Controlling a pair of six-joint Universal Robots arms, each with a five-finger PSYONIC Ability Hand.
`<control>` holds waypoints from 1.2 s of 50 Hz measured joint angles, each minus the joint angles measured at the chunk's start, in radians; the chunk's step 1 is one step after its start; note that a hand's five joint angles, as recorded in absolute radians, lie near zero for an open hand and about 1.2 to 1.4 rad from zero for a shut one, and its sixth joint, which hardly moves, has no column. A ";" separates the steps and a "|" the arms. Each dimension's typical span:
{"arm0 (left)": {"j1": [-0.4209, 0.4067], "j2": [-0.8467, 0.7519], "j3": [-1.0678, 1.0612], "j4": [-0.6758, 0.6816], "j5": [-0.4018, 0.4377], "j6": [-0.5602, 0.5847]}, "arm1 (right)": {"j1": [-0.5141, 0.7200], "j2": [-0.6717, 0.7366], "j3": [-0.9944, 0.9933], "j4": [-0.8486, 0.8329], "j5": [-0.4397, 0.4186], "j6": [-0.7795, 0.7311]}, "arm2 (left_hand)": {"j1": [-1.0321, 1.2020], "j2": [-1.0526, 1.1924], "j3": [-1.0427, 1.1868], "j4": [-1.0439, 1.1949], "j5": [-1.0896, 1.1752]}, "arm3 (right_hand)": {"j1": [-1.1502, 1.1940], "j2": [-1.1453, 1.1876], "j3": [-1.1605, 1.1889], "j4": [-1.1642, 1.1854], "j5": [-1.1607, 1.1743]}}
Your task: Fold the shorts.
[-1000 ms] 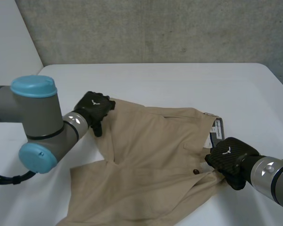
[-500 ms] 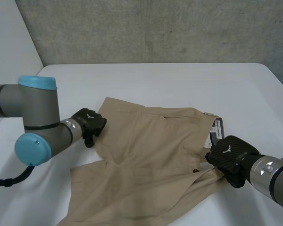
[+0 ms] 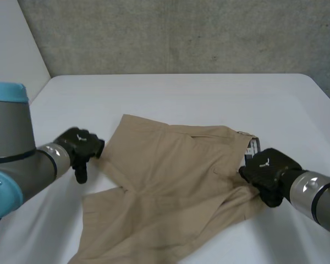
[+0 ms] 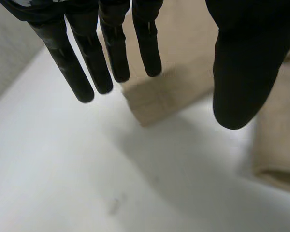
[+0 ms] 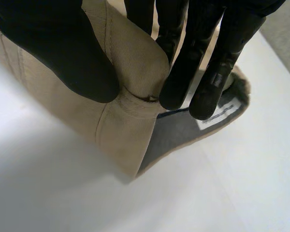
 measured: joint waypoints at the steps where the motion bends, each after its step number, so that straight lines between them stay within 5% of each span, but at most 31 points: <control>1: -0.006 0.029 -0.002 0.001 -0.001 -0.008 | 0.000 0.006 -0.013 -0.005 0.000 0.021 | -0.047 -0.049 -0.044 -0.047 -0.047 | 0.000 0.000 0.000 0.000 0.000; 8: -0.046 0.148 -0.013 0.000 -0.003 -0.076 | 0.002 0.065 -0.106 -0.044 0.002 0.148 | -0.078 -0.092 -0.088 -0.096 -0.095 | 0.000 0.000 0.000 0.000 0.000; 18: -0.166 0.451 -0.270 -0.039 -0.032 -0.345 | 0.014 0.202 -0.239 -0.139 0.056 0.315 | -0.078 -0.097 -0.092 -0.099 -0.099 | 0.000 0.000 0.000 0.000 0.000; 28: -0.336 0.606 -0.409 -0.086 -0.121 -0.483 | 0.066 0.321 -0.346 -0.213 0.112 0.418 | -0.078 -0.097 -0.092 -0.099 -0.099 | 0.000 0.000 0.000 0.000 0.000; 44: -0.573 0.524 -0.393 -0.107 -0.317 -0.653 | 0.118 0.416 -0.466 -0.227 0.163 0.496 | -0.110 -0.123 -0.122 -0.126 -0.127 | 0.000 0.000 0.000 0.000 0.003; 60: -0.579 0.181 -0.334 0.052 -0.493 -0.698 | 0.148 0.392 -0.424 -0.230 0.157 0.488 | -0.267 -0.286 -0.281 -0.280 -0.287 | 0.000 0.000 0.000 0.000 0.004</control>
